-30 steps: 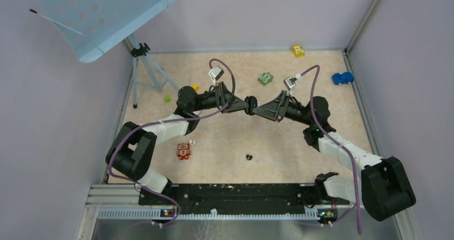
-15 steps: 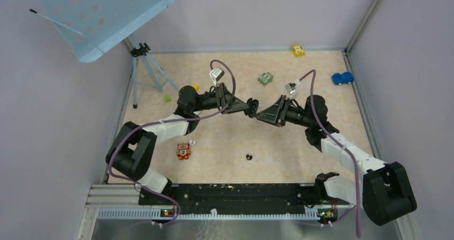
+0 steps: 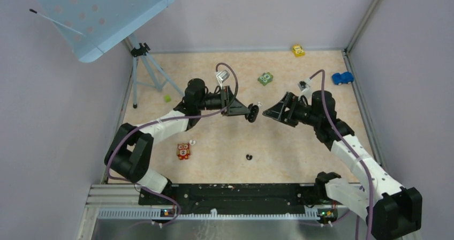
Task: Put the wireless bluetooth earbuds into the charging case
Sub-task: Open the charging case at the center of the board, then pick up the right earbud from the center of the board.
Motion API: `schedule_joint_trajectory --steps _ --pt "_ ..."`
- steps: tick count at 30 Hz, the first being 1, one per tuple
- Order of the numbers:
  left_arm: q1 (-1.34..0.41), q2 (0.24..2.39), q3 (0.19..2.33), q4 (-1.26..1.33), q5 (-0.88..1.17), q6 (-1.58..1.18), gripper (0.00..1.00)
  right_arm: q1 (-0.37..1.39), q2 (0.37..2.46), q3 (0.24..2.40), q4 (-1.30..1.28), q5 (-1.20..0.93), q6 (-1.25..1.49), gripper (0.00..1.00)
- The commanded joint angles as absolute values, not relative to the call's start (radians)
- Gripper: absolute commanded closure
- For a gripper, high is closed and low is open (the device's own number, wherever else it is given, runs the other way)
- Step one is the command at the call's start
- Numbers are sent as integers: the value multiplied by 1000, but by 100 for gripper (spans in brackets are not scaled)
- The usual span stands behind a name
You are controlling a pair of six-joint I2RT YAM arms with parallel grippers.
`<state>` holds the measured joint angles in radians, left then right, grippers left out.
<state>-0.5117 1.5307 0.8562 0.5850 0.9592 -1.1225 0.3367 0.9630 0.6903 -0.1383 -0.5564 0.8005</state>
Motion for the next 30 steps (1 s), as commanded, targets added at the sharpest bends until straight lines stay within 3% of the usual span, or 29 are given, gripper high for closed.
schedule_joint_trajectory --steps 1,11,16,21,28,30 --pt "-514 1481 906 470 940 -1004 100 270 894 707 -338 -414 729 22" --pt "-515 1470 919 407 924 -950 100 268 842 650 -110 -570 823 21" --pt "-515 1470 924 383 917 -923 100 266 836 692 -378 -367 704 20" --pt "-515 1467 959 261 906 -837 100 249 905 761 -797 174 651 18" --pt "-513 1456 969 188 882 -771 100 222 1013 761 -781 127 773 18" --pt "-510 1456 966 193 875 -761 100 222 1071 766 -717 42 707 23"
